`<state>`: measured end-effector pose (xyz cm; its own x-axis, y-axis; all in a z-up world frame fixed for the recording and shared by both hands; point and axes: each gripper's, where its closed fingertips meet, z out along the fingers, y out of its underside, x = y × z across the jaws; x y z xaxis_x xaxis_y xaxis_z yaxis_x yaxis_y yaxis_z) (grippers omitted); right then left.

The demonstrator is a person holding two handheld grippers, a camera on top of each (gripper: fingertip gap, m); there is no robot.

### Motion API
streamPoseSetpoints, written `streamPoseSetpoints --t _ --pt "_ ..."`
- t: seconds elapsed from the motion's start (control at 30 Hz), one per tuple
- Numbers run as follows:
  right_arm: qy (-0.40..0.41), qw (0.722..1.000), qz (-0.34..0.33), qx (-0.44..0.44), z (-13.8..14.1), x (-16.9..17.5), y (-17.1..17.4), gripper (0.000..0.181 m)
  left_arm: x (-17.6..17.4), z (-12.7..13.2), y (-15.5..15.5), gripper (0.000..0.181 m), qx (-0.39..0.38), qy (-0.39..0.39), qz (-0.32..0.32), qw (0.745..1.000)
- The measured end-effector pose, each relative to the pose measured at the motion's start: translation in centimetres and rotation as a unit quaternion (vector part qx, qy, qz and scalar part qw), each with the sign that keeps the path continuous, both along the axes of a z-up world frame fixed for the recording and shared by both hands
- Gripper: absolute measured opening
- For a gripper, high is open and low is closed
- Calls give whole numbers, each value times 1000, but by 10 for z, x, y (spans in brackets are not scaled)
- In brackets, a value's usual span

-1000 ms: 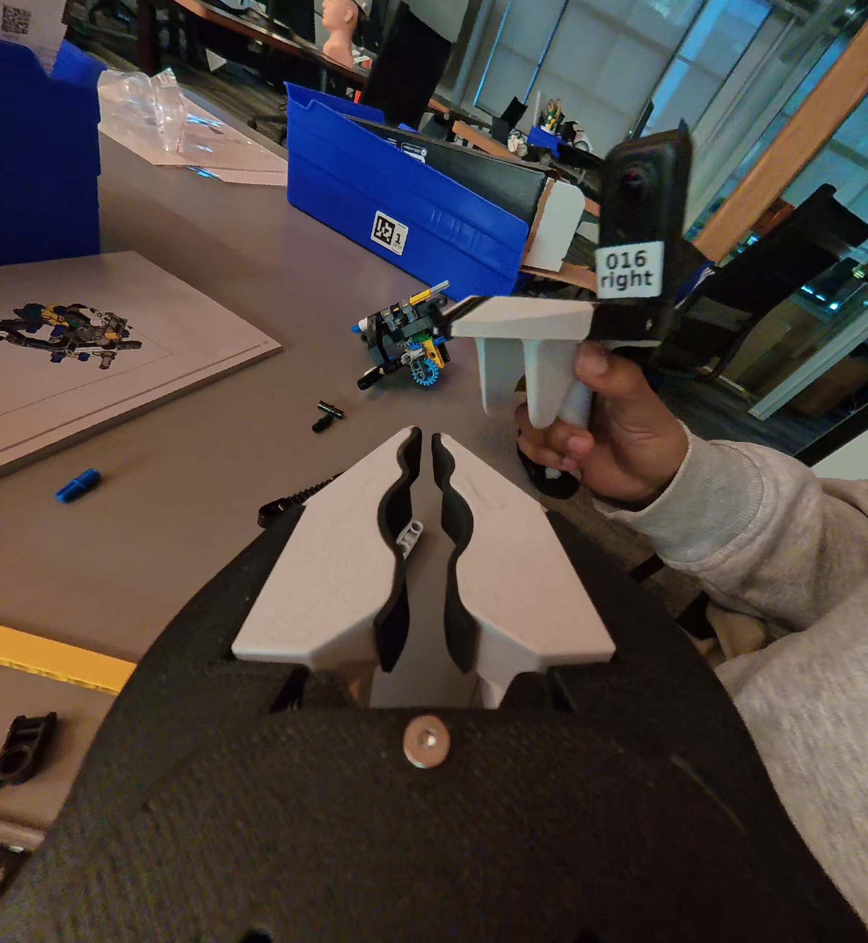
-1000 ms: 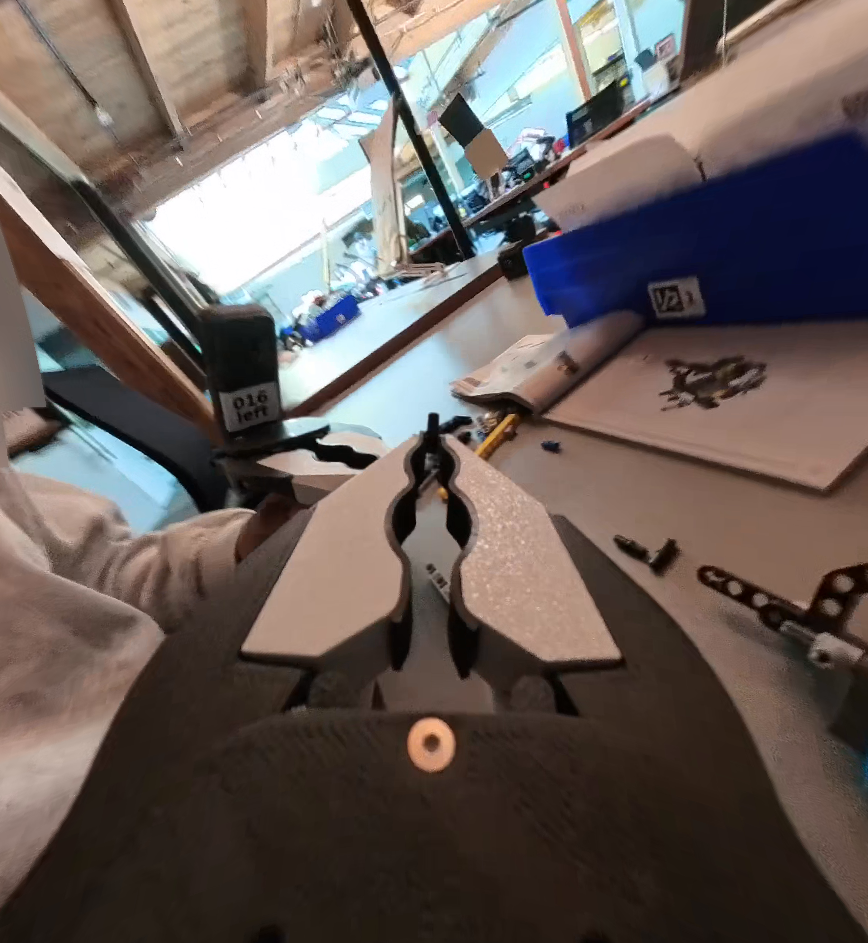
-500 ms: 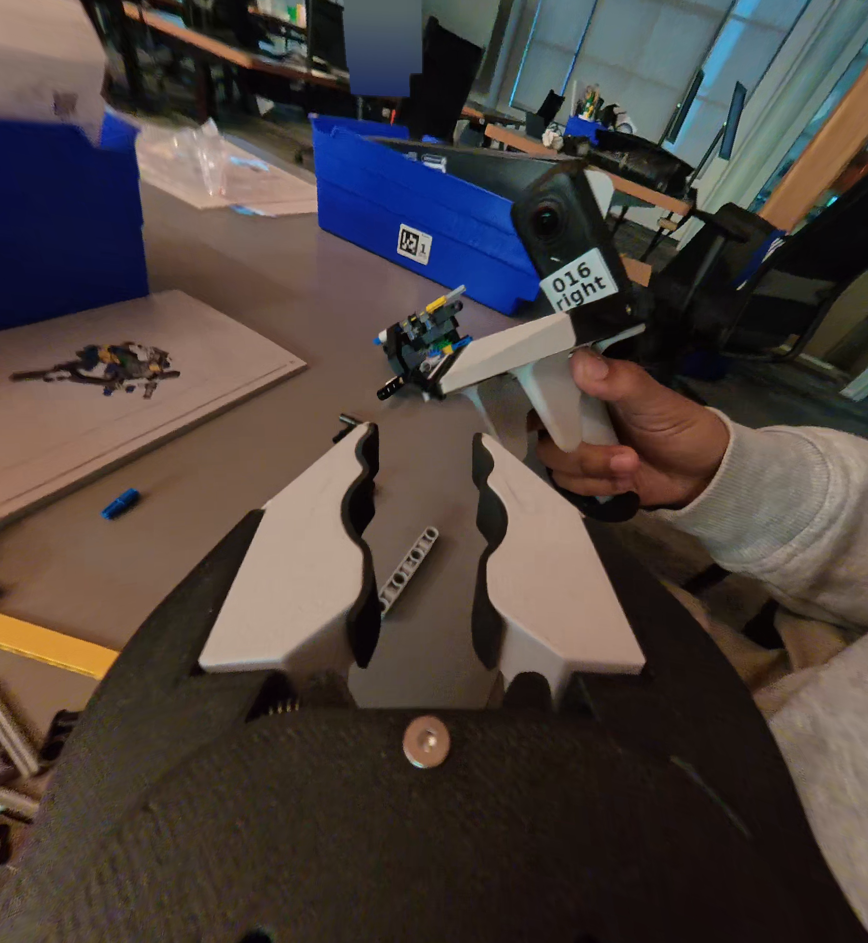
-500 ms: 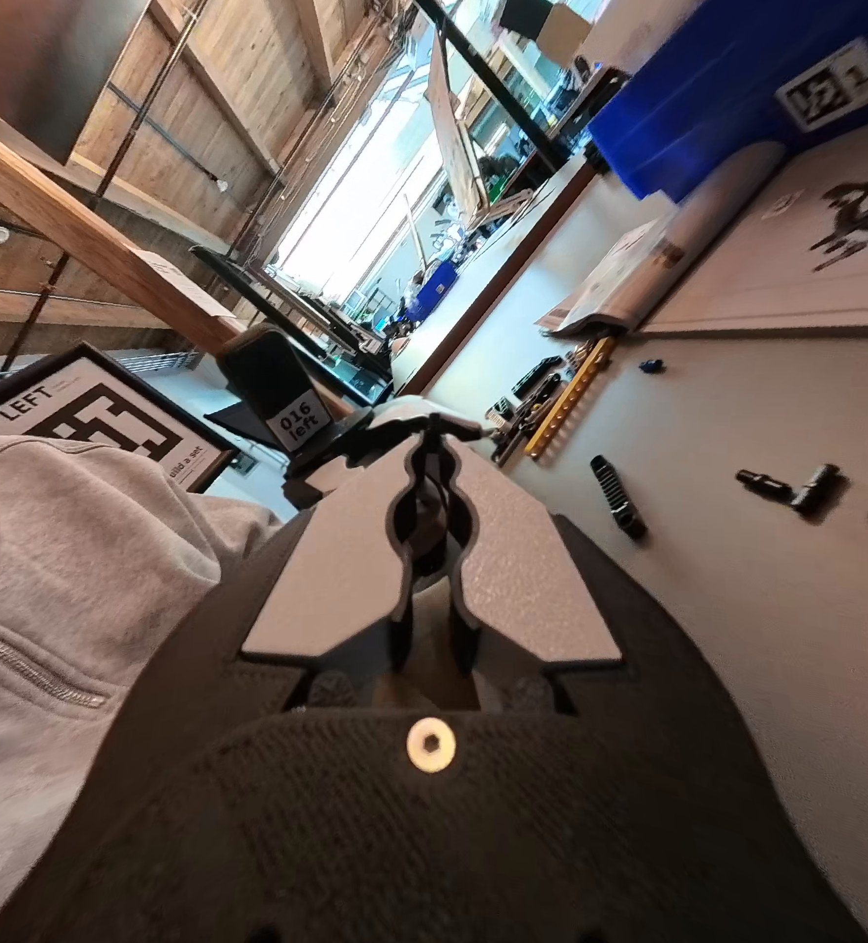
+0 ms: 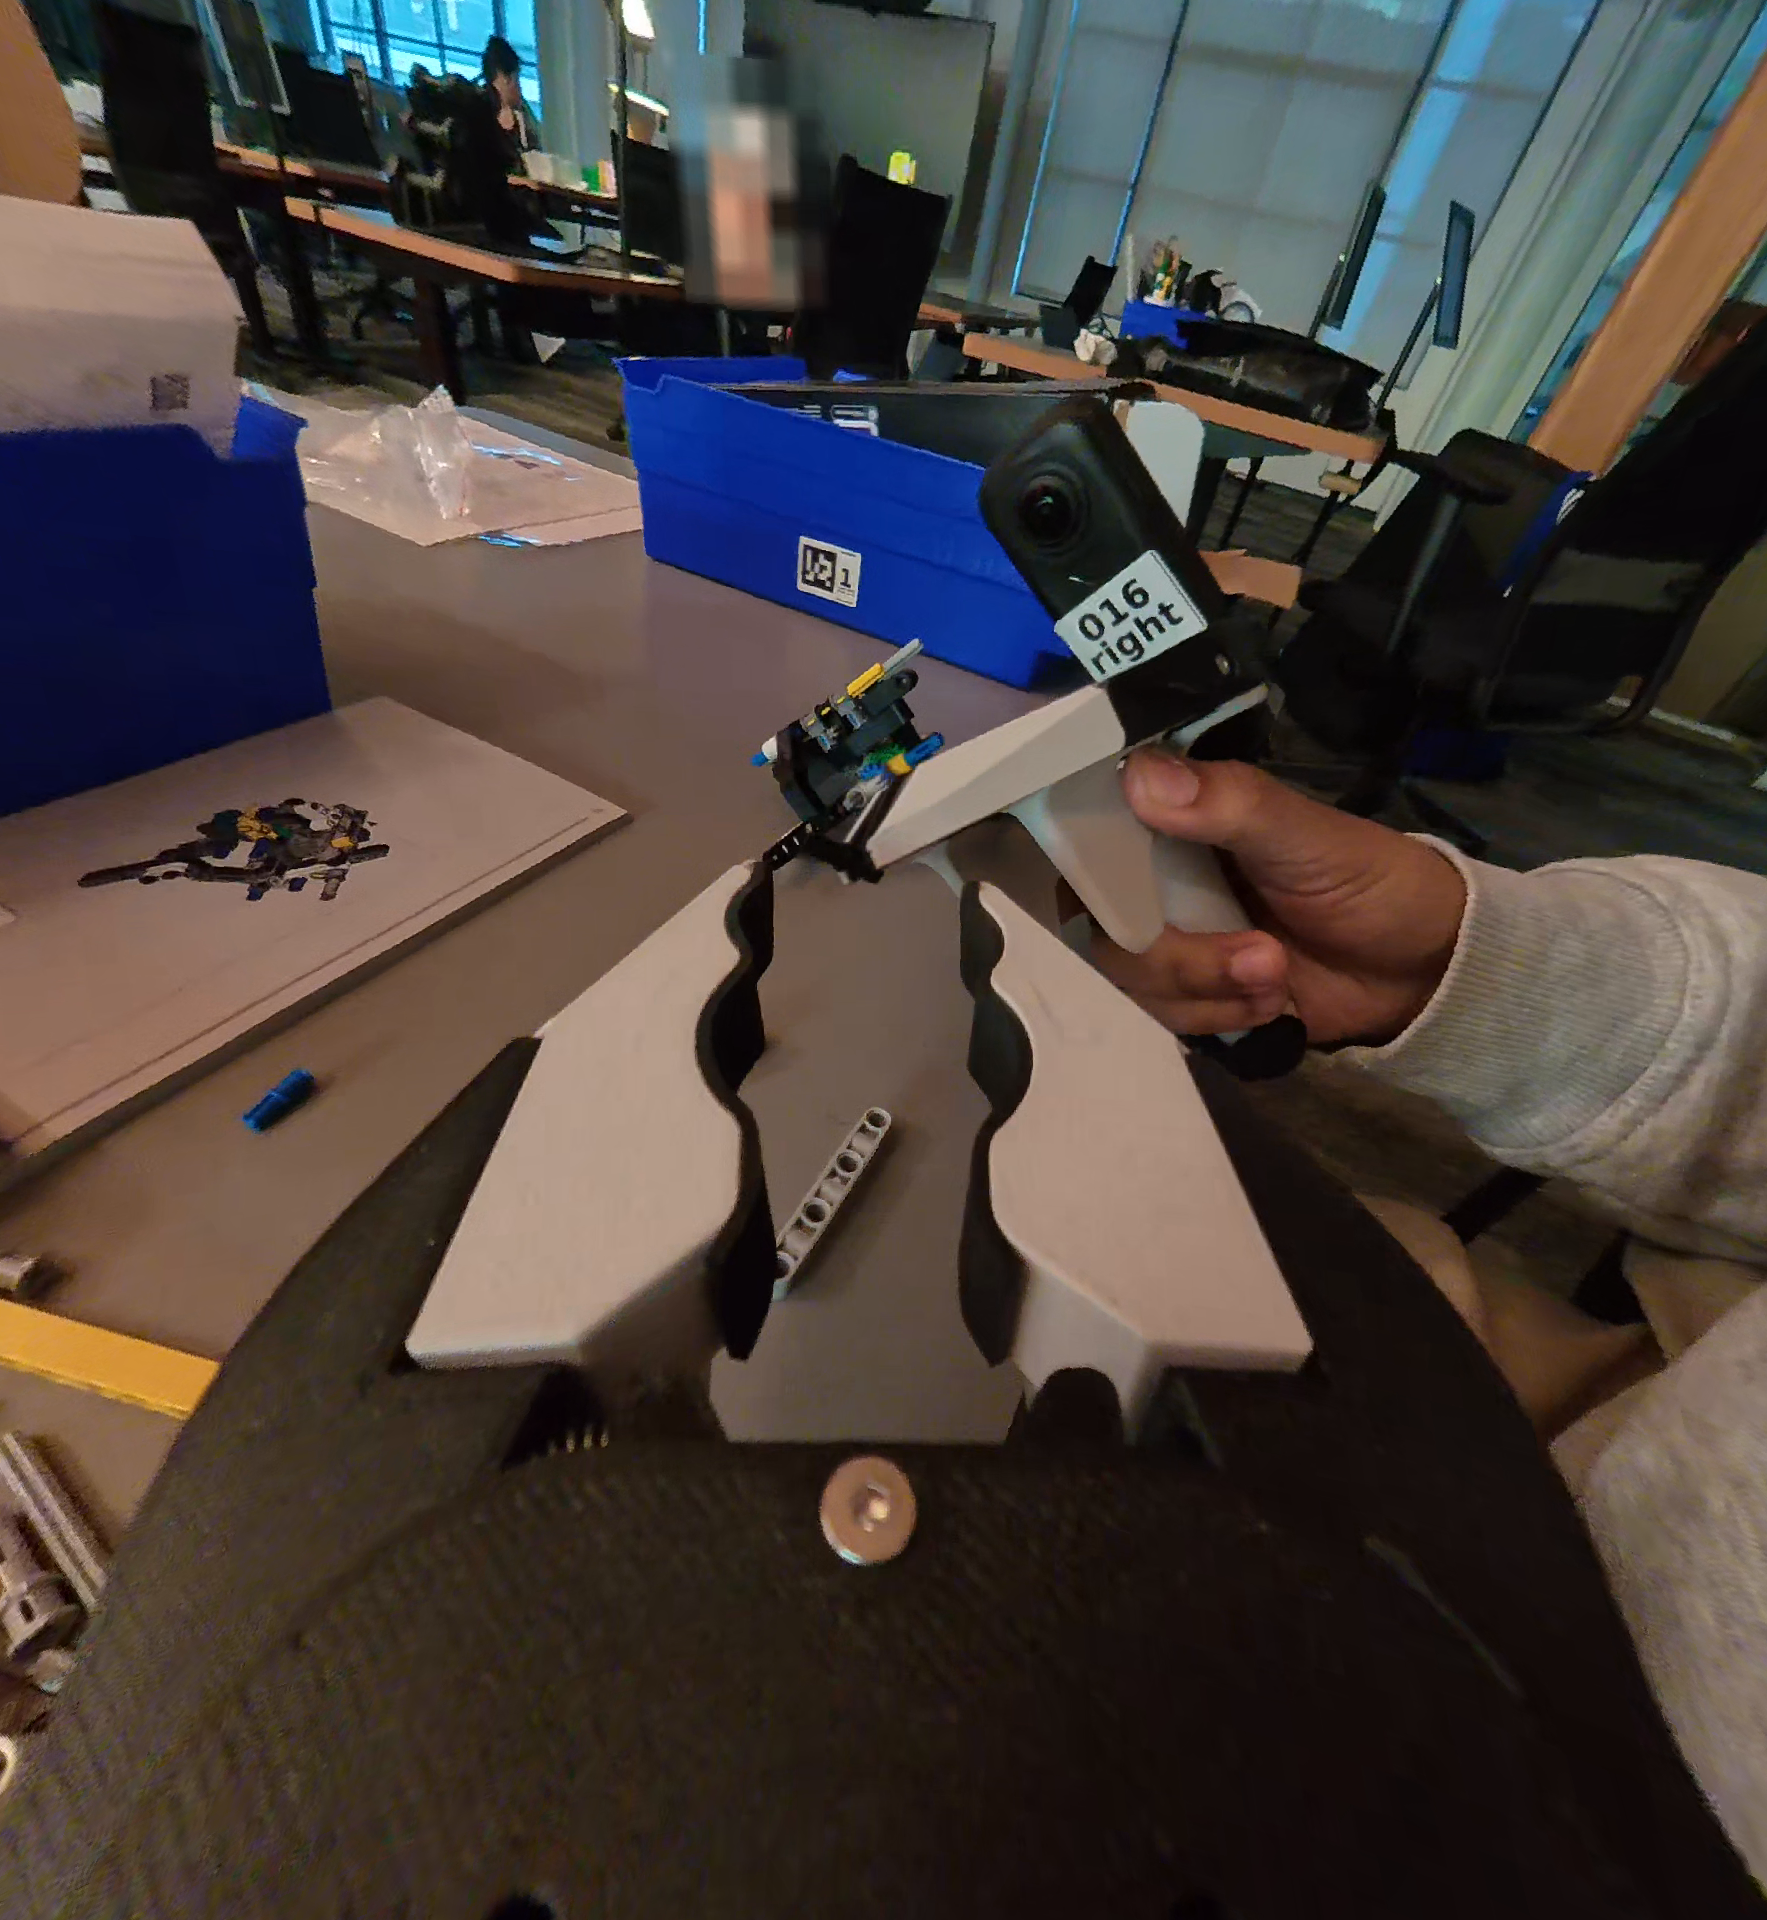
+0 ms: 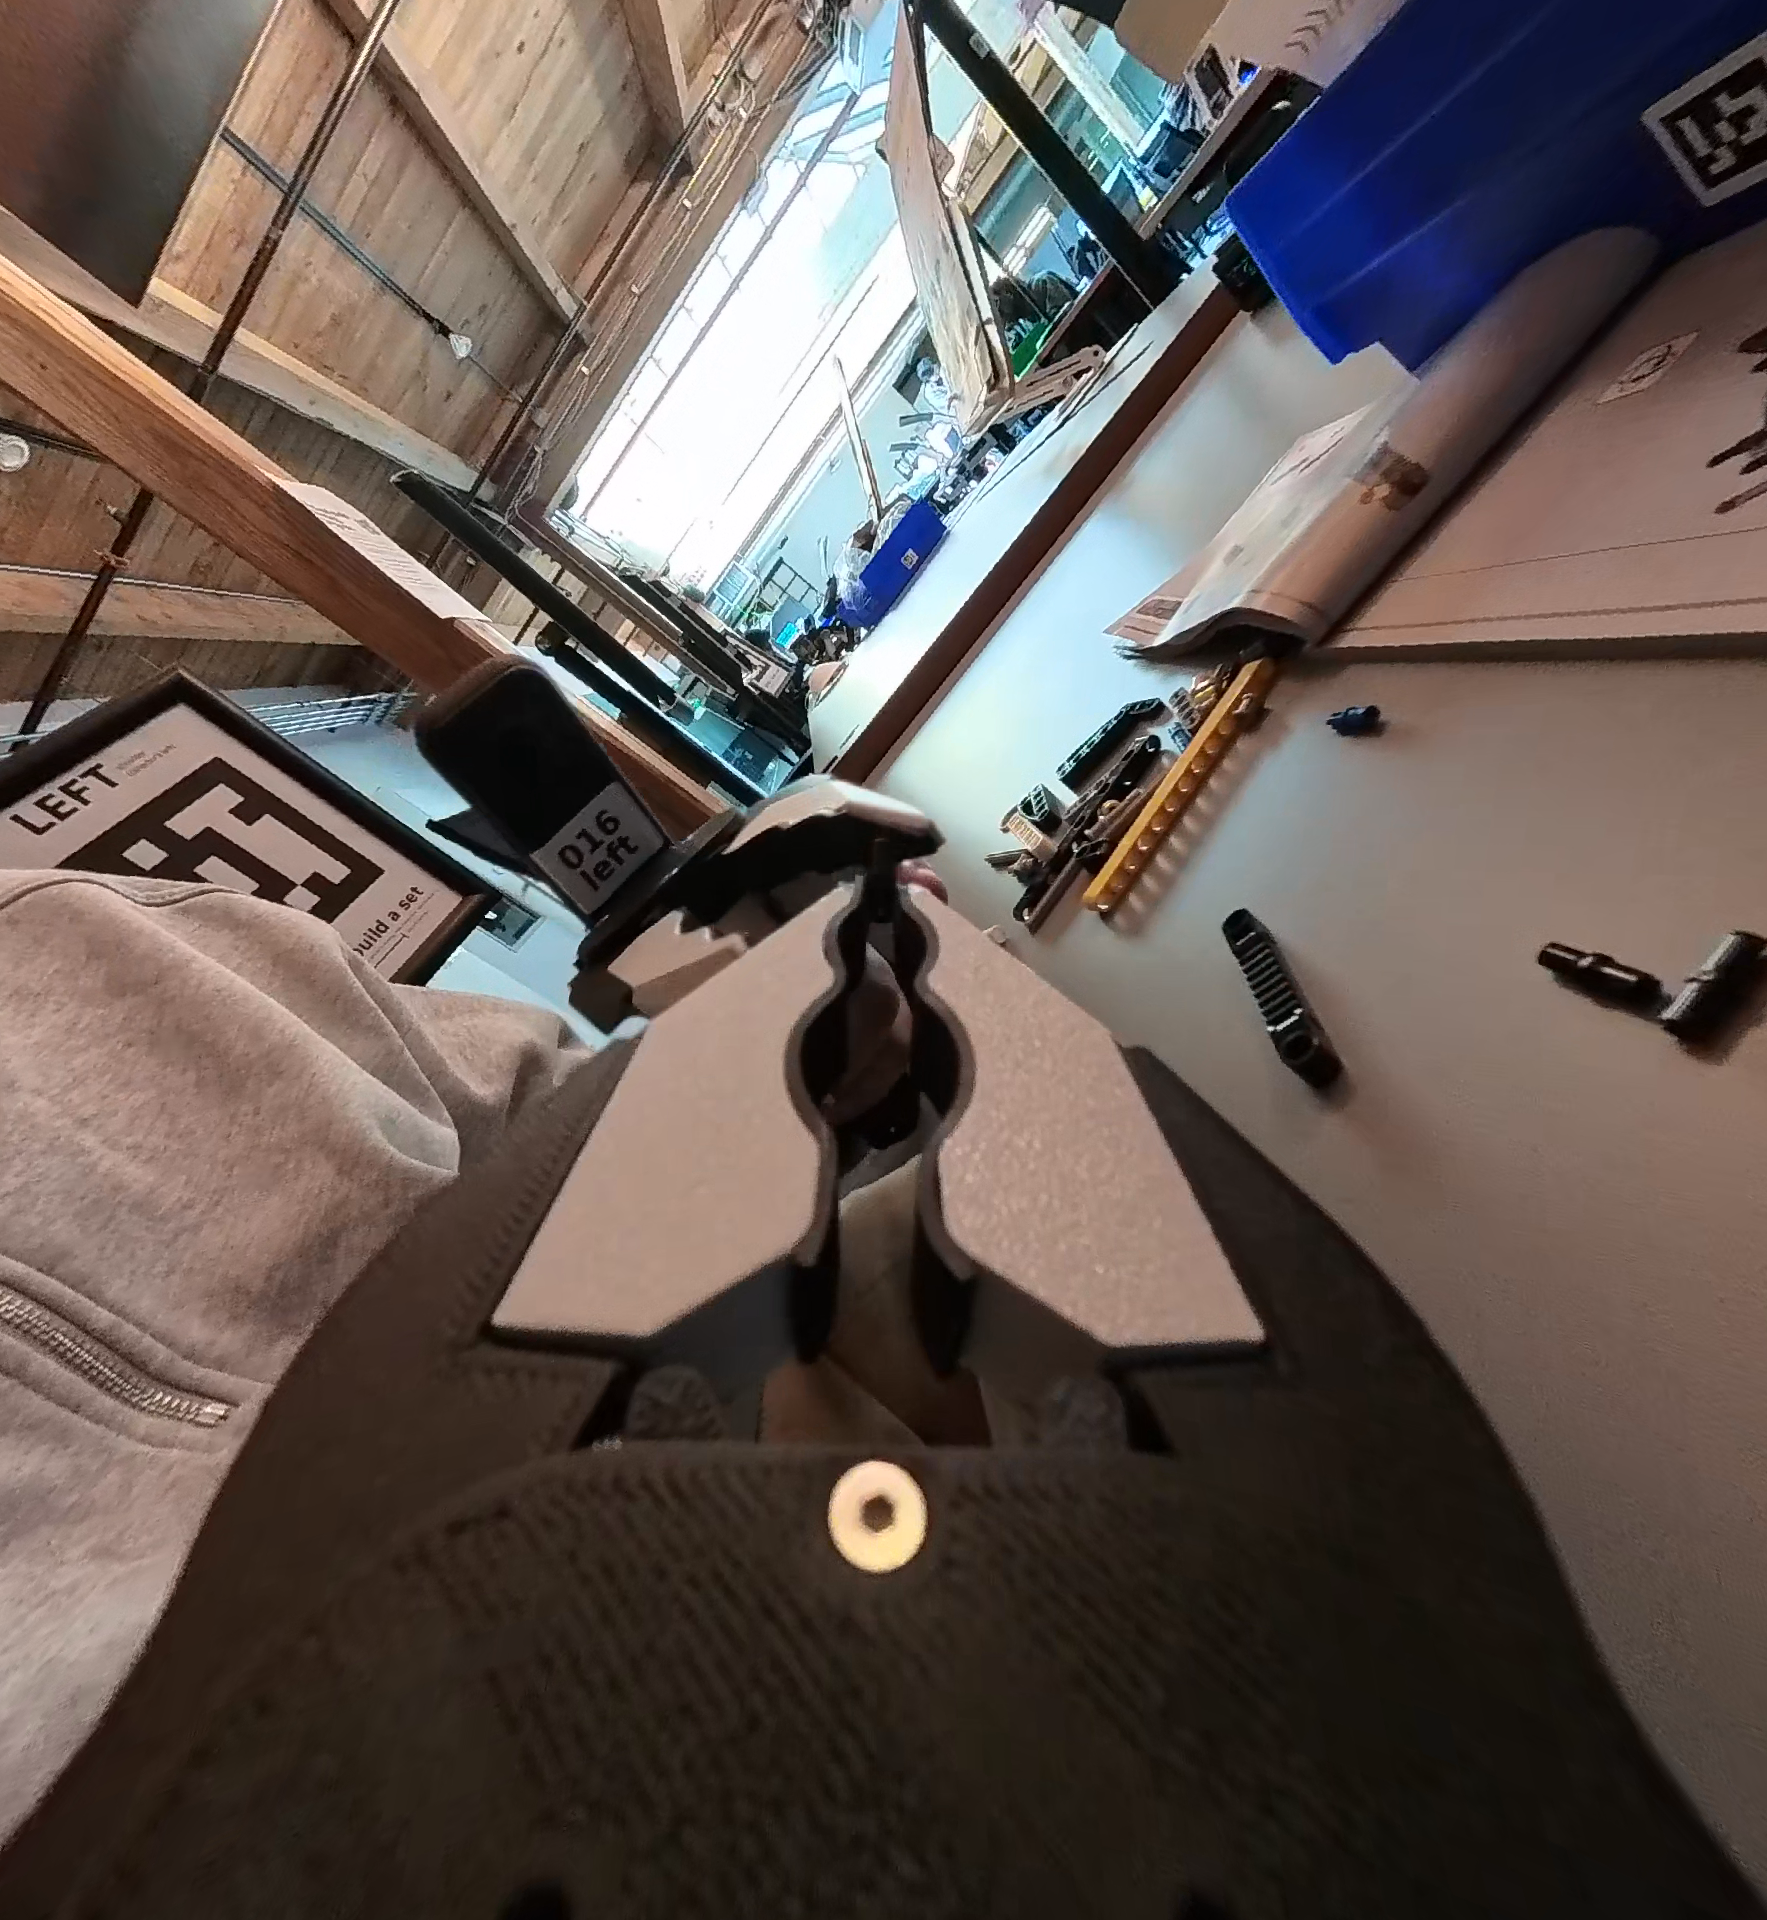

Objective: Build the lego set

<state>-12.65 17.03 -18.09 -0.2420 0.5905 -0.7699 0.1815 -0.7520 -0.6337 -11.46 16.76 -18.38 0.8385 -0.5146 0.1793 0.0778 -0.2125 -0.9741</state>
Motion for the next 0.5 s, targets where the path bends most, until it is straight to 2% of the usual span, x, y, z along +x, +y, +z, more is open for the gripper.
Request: streamPoseSetpoints --t 0.5 --pt "1 1000 -3 3 0 -1 0 2 -1 0 1 34 -5 -11 -2 1000"
